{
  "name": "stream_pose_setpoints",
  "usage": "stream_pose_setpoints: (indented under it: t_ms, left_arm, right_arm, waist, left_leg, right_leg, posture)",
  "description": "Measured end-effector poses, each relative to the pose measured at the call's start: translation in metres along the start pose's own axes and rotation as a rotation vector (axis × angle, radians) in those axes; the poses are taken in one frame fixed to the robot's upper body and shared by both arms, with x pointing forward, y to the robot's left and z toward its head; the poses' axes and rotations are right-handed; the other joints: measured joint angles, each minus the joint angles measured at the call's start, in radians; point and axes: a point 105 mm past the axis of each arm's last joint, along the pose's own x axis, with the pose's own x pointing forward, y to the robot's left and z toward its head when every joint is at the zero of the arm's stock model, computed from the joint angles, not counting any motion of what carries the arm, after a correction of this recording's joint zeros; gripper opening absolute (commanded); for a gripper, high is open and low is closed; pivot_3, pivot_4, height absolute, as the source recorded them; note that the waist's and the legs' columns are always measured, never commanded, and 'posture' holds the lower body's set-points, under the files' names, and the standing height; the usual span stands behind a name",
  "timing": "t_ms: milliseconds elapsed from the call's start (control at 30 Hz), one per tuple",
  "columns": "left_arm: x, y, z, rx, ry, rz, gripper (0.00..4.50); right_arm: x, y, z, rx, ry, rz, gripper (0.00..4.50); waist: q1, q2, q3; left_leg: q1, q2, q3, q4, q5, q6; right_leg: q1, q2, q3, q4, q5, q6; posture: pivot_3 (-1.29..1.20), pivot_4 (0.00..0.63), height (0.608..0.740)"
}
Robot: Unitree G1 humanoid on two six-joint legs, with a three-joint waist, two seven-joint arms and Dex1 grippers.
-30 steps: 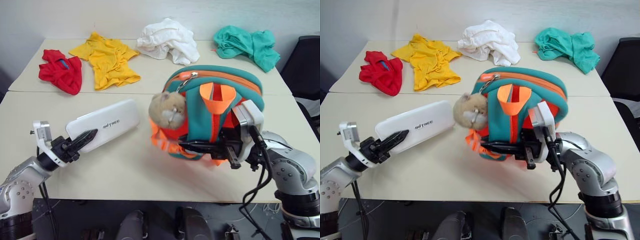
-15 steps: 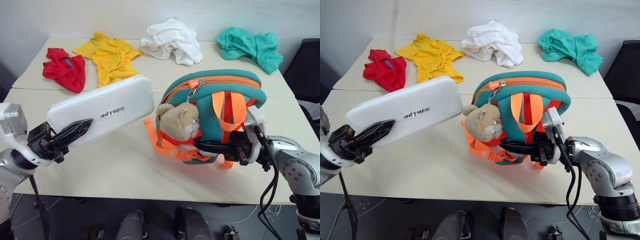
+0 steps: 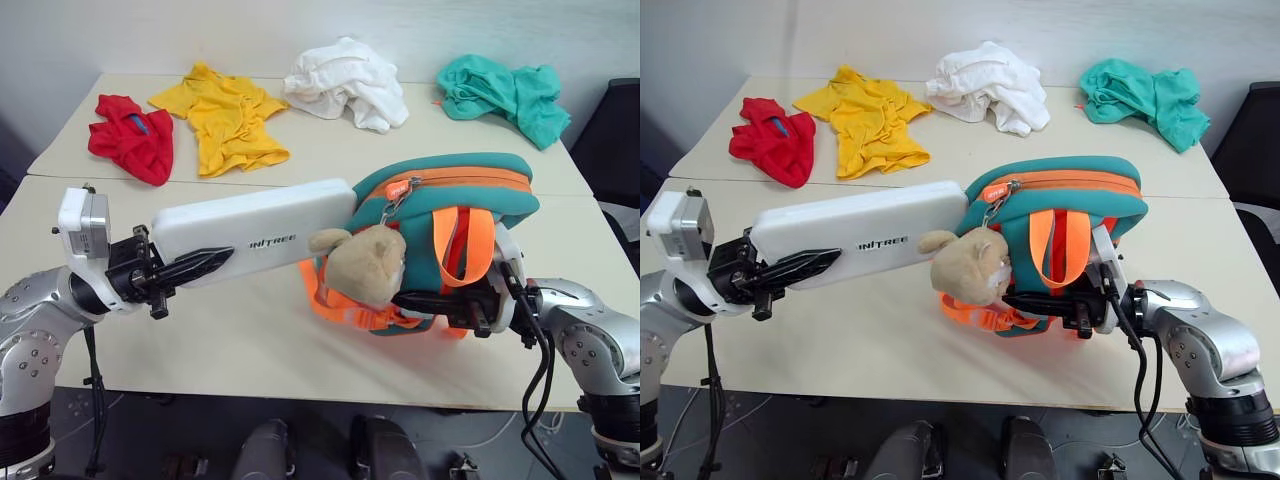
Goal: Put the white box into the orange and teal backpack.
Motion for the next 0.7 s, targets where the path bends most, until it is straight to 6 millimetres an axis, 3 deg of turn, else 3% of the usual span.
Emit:
stream_pose_setpoints:
  t_ms: [267,400,533,700]
  left_arm:
    - [0.047,0.01,-0.004,0.187,0.109,-0.153,1.27]
    - [0.097,0.018,0.004,0.237,0.182,-0.203,1.27]
    - [0.155,0.015,0.0,0.144,0.187,-0.226,1.27]
    - [0.181,0.018,-0.022,0.029,0.2,-0.232,1.27]
  right_arm:
    - [-0.001,-0.002,-0.003,-0.002,0.004,-0.017,0.1]
    - [-0.003,-0.002,-0.004,-0.005,0.018,-0.024,0.1]
    - [-0.001,0.0,-0.001,-0.029,0.012,-0.01,0.1]
    - [0.0,0.001,-0.002,-0.024,0.014,-0.009,0.1]
  waist:
    - [0.023,0.0,0.0]
    - [0.036,-0.001,0.0]
    - [0.042,-0.001,0.0]
    - [0.021,-0.001,0.0]
  left_leg:
    - [0.0,0.0,0.0,0.001,0.0,0.0]
    - [-0.007,-0.002,-0.006,0.009,0.0,0.003]
    - [-0.011,-0.004,-0.006,0.013,-0.001,0.007]
    - [-0.011,-0.002,-0.003,0.012,0.0,0.006]
  right_leg:
    - [0.001,0.001,-0.001,0.0,0.0,0.001]
    - [0.001,0.003,-0.006,0.004,0.001,0.002]
    - [0.001,0.003,-0.006,0.003,0.004,0.007]
    - [-0.002,0.007,-0.012,0.004,0.004,0.007]
  posture:
    - [0.0,0.15,0.74]
    - [0.0,0.15,0.74]
    - [0.0,0.15,0.74]
    - [0.0,0.15,0.74]
